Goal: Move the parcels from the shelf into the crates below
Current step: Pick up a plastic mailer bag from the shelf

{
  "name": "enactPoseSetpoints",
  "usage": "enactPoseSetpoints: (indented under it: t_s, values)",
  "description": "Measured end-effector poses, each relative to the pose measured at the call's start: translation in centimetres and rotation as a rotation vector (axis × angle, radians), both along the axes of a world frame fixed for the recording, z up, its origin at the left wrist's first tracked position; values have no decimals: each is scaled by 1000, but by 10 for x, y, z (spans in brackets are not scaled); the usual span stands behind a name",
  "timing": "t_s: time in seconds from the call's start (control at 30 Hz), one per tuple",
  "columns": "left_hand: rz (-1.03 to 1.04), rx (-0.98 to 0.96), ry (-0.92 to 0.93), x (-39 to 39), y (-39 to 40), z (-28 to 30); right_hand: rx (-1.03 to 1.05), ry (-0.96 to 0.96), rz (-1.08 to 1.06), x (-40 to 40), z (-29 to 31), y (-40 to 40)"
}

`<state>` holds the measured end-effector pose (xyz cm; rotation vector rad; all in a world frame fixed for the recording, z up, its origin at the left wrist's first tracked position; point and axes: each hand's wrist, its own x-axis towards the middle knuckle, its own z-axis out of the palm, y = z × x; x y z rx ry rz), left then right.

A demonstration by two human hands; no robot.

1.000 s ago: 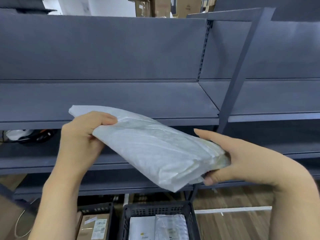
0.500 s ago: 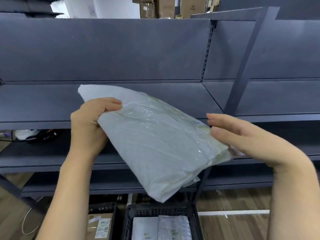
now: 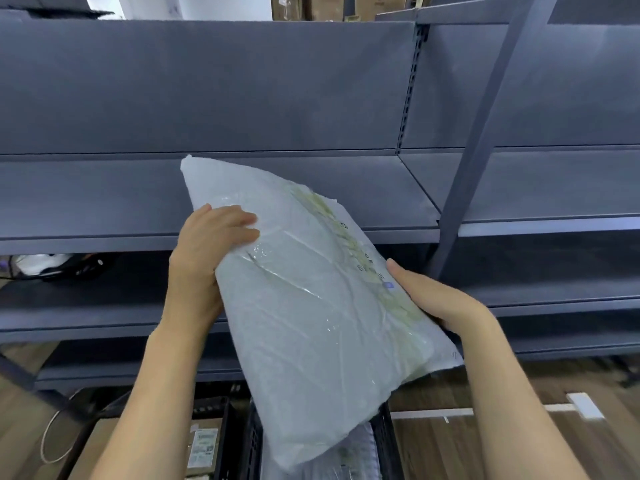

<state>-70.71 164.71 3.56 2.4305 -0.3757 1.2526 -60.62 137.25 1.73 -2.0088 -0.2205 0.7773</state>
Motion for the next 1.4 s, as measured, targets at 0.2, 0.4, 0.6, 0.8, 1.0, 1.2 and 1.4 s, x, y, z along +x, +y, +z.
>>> enactPoseSetpoints:
  t_s: [0.2,0.4,0.6,0.8,1.0,1.2,1.4]
  values:
    - [130,-19,201,-3,18,-30,252,-79,-215,4,-18,-8]
    - [167,44,108,-11,18,-48,306,-303,-232,9,11,-17]
    - [190,161,239,-10,32,-60,293,-585,-160,9,51,-15]
    - [202,161,230,-4,15,-24,-136,-917,46,5,83,0]
    - [259,302,257,16,-11,14,-552,-1189,361,-11,97,27]
    - [123,169,580,23,-18,25,-613,-1317,380,-13,102,35]
    - [267,-66,483,14,-25,12,-348,-1580,18,-3,70,31]
